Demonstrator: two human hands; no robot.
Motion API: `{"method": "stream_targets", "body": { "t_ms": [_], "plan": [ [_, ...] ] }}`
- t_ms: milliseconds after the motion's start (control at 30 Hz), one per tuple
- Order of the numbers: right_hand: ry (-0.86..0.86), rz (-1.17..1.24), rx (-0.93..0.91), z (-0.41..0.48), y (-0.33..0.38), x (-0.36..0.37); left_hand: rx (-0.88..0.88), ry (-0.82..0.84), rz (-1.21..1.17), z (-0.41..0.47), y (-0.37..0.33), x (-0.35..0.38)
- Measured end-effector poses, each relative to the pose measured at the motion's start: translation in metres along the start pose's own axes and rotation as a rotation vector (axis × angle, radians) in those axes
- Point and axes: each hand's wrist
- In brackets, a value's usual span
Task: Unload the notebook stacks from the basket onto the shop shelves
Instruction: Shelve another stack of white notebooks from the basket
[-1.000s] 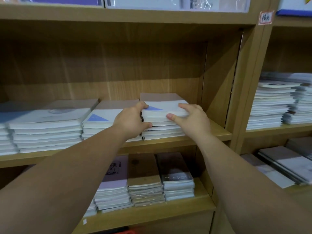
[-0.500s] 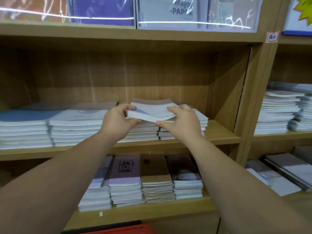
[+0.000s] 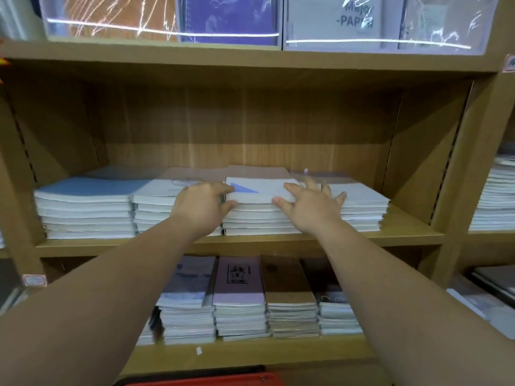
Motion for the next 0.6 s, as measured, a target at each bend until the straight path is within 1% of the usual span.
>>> {"method": "stream_targets", "body": {
  "t_ms": [133, 333, 433, 533, 600],
  "plan": [
    [-0.003, 0.025, -0.018, 0.005, -0.003, 0.006, -0.045, 0.015, -0.055, 0.014, 0.009, 0.011],
    [-0.075, 0.073, -0.012, 0.009, -0.002, 0.015, 0.025, -0.054, 0.027, 0.022, 0.024, 0.031],
    [-0.063, 0.064, -0.017, 0.009, -0.004, 0.016, 0.049, -0.095, 0.058, 0.021, 0.026, 0.039],
    [-0.023, 0.06, -0.016, 0.01, -0.005, 0.012, 0.043, -0.043, 0.097, 0.02, 0.024, 0.038],
    [-0.038, 0.043, -0.004, 0.006, -0.002, 0.012, 0.037, 0.01, 0.126, 0.018, 0.019, 0.032]
  ]
}}
Point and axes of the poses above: each hand's wrist, its own z-axis towards the middle knuckle, its own x-axis out of the palm, y = z × x, and after that the axes turned 5 degrees about z, right-handed
